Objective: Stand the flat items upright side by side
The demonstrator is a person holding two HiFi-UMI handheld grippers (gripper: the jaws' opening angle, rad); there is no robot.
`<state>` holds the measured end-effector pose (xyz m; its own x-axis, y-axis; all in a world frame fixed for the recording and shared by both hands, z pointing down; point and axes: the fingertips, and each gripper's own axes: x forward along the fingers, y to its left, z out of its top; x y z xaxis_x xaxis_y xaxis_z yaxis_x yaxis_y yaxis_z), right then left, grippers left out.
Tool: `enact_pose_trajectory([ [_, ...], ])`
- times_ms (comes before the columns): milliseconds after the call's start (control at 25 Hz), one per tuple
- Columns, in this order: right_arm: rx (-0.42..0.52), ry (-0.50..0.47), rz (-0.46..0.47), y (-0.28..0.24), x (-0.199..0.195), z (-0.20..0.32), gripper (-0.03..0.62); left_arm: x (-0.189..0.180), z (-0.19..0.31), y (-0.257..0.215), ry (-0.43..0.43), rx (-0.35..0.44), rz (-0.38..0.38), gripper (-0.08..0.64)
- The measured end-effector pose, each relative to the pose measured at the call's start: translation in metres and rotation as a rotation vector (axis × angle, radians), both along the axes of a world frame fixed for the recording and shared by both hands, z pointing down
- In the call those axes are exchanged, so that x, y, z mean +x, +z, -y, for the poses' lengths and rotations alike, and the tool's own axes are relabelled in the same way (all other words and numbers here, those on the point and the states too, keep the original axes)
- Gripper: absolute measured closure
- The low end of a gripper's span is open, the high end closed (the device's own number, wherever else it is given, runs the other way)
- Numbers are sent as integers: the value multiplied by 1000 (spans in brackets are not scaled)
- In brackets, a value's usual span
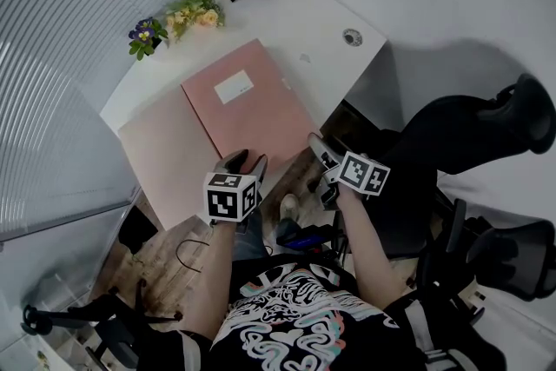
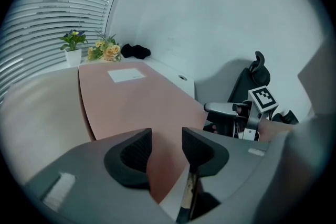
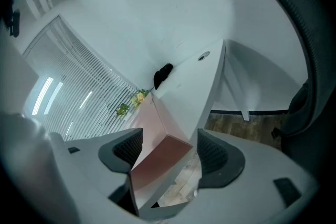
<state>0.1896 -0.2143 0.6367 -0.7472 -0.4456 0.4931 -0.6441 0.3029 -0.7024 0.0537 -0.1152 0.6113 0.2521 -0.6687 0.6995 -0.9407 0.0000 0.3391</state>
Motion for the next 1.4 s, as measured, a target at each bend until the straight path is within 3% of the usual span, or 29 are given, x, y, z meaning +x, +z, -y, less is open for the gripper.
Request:
enact_pose_trajectory([
  [160, -11, -2, -4, 5, 1, -1, 278, 2, -1, 0, 11, -5, 4, 380],
  [520, -51, 10, 29, 11, 0, -2, 276, 14, -5, 1, 36, -37, -67, 396],
  [920, -183, 104, 201, 21, 3, 1, 253, 14, -7, 0, 43, -33, -93, 403],
  [1040, -212, 122, 272, 22, 1, -1, 276, 14, -7, -1, 41, -30, -94, 403],
  [1400, -185, 118, 254, 13, 2, -1, 287, 12, -8, -3, 4, 2, -114, 403],
])
